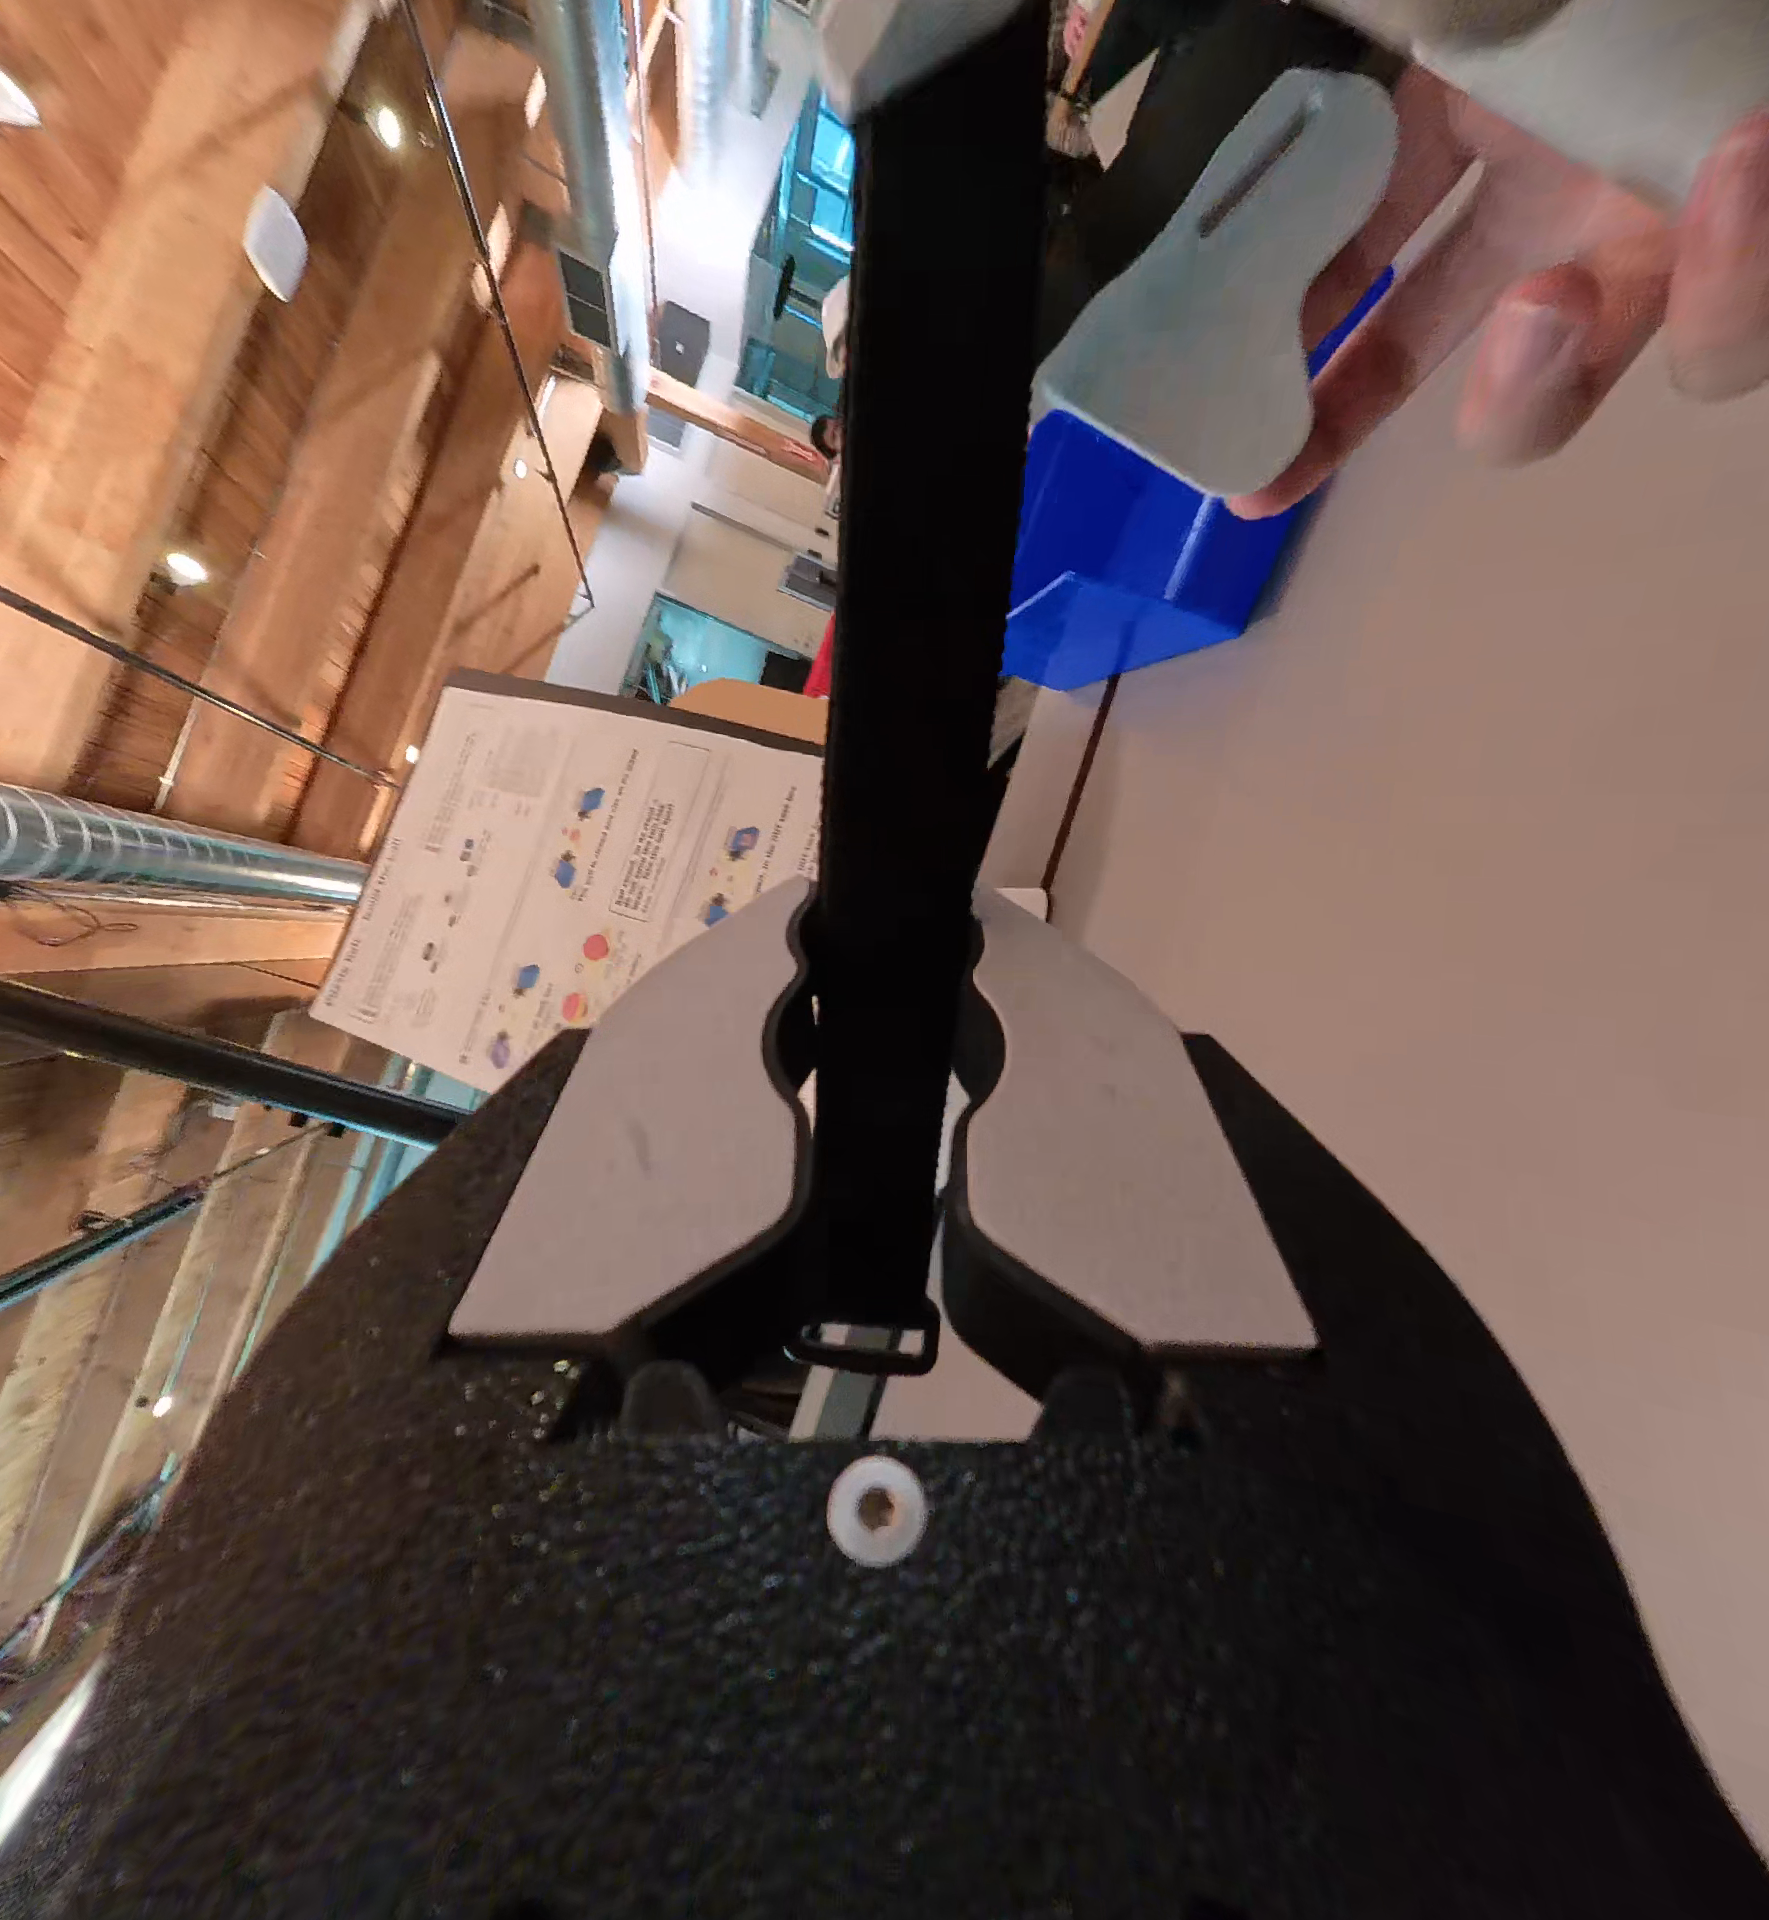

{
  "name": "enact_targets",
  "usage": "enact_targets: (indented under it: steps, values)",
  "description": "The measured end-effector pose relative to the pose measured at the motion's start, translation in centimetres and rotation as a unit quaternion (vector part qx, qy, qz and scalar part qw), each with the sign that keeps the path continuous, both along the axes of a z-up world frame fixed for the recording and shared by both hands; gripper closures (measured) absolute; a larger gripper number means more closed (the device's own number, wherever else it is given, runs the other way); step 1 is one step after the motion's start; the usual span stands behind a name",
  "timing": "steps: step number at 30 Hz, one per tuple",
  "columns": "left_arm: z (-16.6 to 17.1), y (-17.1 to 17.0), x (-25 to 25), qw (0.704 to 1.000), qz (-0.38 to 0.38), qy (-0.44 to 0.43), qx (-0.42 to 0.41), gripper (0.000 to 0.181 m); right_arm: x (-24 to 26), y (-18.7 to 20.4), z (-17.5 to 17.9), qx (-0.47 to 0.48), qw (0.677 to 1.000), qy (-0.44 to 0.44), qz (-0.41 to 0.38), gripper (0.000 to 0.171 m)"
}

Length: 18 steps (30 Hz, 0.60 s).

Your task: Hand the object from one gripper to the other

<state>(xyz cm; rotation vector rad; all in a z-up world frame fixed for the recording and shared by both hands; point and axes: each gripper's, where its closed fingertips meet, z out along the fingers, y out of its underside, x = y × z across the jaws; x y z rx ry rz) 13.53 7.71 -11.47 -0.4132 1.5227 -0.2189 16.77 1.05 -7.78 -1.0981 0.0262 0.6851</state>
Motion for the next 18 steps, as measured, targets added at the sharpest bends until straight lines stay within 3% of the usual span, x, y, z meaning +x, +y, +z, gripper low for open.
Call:
enact_targets:
  steps: [4,11,13,14,18]
  values:
    - [-0.6,0.1,0.3,0.999,0.004,-0.002,-0.033,0.16,0.0,-0.2,0.2,0.035,0.998,-0.023,-0.036,0.153]
    - [-2.9,-0.4,0.5,0.991,-0.021,0.049,-0.123,0.159,-0.4,-0.1,-0.5,0.0,0.991,-0.125,-0.057,0.166]
    - [-3.7,-0.8,0.3,0.982,-0.04,0.082,-0.165,0.142,0.5,0.2,-0.5,-0.039,0.978,-0.17,-0.113,0.166]
    - [-3.7,-1.1,0.1,0.976,-0.05,0.092,-0.191,0.131,1.0,0.1,-0.3,-0.054,0.969,-0.195,-0.143,0.166]
    - [-0.3,-4.1,-1.0,0.946,-0.133,0.099,-0.279,0.129,2.3,-0.1,-0.5,-0.124,0.894,-0.344,-0.258,0.166]
